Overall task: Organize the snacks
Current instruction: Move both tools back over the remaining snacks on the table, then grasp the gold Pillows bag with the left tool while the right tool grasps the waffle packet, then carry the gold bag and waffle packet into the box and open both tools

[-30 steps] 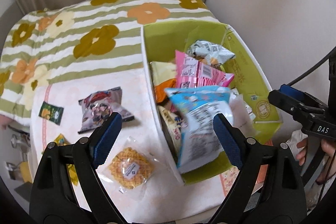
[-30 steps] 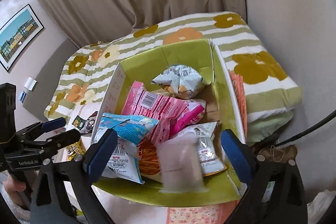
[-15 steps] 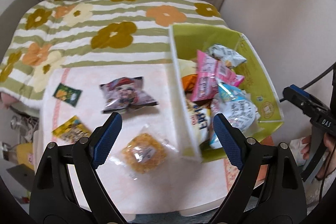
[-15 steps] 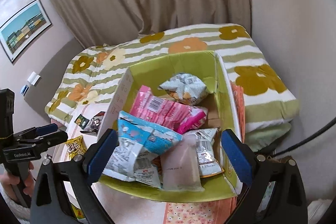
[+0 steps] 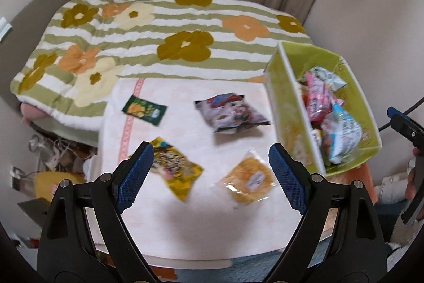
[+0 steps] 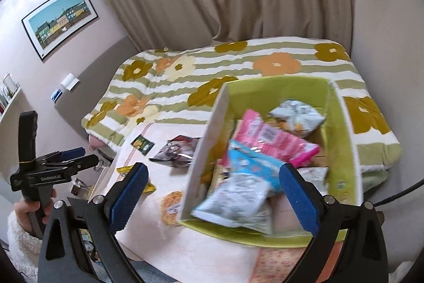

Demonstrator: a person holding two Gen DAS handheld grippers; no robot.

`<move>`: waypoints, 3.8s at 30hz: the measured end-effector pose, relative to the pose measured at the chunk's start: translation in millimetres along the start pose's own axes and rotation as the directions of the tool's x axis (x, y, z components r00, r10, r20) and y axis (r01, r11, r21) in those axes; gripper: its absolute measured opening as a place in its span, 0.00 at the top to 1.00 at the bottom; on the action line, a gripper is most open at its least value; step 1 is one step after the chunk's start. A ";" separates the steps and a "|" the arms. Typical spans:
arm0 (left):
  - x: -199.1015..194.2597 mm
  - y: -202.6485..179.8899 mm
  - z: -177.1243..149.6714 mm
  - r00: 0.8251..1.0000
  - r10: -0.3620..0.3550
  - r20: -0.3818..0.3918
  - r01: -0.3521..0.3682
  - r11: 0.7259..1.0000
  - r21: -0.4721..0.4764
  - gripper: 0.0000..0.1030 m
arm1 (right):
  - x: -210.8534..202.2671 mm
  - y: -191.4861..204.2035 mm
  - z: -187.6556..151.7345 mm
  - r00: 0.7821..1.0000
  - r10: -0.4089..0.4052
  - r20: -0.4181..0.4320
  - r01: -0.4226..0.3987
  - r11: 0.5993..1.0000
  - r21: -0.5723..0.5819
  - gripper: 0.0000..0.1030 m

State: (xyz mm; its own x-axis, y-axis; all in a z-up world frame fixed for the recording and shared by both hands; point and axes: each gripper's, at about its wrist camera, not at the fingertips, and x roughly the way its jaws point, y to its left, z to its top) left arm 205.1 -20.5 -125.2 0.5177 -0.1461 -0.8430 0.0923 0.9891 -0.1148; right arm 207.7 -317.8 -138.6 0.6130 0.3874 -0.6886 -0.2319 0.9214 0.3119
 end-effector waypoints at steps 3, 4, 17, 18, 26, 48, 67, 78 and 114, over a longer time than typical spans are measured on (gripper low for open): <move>7.1 24.3 -0.3 0.999 -0.021 -0.025 0.021 1.000 0.017 0.15 | 12.2 20.7 -3.2 1.000 -0.009 -0.004 0.009 1.000 0.022 0.04; 10.9 34.1 1.1 0.999 -0.030 -0.041 0.031 0.999 0.027 0.15 | 16.3 27.4 -4.6 1.000 -0.014 -0.005 0.015 0.999 0.034 0.04; 76.6 86.9 9.7 0.961 -0.118 -0.250 0.179 0.956 0.233 0.15 | 79.1 102.1 -37.1 0.988 -0.121 -0.100 0.141 0.963 0.229 0.04; 82.0 88.7 10.4 0.956 -0.129 -0.261 0.198 0.946 0.258 0.15 | 82.4 103.7 -39.6 0.986 -0.129 -0.106 0.151 0.958 0.244 0.04; 117.2 74.0 8.4 0.919 -0.110 -0.379 0.330 0.741 0.585 0.15 | 109.9 114.1 -78.7 0.961 -0.210 -0.180 0.265 0.885 0.382 0.04; 186.2 14.4 -56.6 0.842 0.101 -0.529 0.529 0.029 0.848 0.15 | 178.7 94.2 -134.5 0.897 -0.320 -0.304 0.441 0.660 0.608 0.04; 200.5 15.1 -49.9 0.807 0.069 -0.587 0.572 0.155 0.805 0.37 | 202.8 87.4 -132.9 0.873 -0.361 -0.327 0.487 0.667 0.565 0.04; 195.2 52.4 -12.3 0.841 -0.028 -0.540 0.480 0.497 0.723 0.40 | 224.8 91.1 -120.4 0.835 -0.441 -0.328 0.549 0.700 0.457 0.04; 13.2 1.1 63.9 0.975 -0.196 -0.106 0.221 0.793 0.567 0.40 | 57.5 128.4 -24.3 0.940 -0.334 0.075 0.313 0.926 0.210 0.26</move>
State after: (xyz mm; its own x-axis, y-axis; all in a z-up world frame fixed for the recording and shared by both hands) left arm 266.3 -22.5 -102.9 0.3962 -0.3341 -0.8552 0.6702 0.7419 0.0206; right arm 194.7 -176.4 -154.1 0.7099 0.0539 -0.7022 0.1353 0.9681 0.2111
